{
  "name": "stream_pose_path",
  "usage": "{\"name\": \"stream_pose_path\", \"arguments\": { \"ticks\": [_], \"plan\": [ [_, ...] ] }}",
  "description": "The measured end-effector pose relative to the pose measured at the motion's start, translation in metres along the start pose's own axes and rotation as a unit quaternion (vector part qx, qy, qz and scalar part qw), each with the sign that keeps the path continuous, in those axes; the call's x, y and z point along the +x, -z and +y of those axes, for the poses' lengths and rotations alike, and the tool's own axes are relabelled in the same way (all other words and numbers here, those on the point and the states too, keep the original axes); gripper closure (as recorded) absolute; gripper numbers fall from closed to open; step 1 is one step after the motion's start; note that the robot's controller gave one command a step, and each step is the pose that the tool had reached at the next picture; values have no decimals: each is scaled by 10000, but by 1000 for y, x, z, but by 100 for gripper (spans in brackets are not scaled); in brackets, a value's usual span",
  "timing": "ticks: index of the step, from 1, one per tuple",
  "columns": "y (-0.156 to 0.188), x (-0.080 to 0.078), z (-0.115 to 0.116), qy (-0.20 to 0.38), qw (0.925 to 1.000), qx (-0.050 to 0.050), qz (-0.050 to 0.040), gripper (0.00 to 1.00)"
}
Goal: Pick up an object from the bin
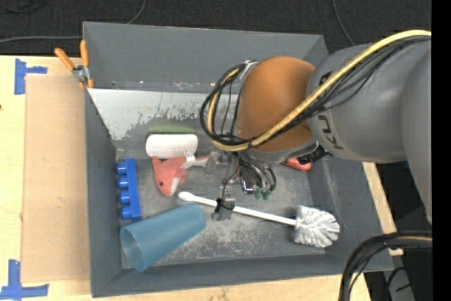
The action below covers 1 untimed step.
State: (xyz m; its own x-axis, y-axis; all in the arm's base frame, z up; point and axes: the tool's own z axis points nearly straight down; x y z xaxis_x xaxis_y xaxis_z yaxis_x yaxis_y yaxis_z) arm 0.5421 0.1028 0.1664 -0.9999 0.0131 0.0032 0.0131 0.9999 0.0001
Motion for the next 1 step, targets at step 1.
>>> {"name": "stream_pose_path", "arguments": {
  "ticks": [1],
  "plan": [
    [0, 0, 0, -1, 10000, 0, 0, 0]
  ]
}}
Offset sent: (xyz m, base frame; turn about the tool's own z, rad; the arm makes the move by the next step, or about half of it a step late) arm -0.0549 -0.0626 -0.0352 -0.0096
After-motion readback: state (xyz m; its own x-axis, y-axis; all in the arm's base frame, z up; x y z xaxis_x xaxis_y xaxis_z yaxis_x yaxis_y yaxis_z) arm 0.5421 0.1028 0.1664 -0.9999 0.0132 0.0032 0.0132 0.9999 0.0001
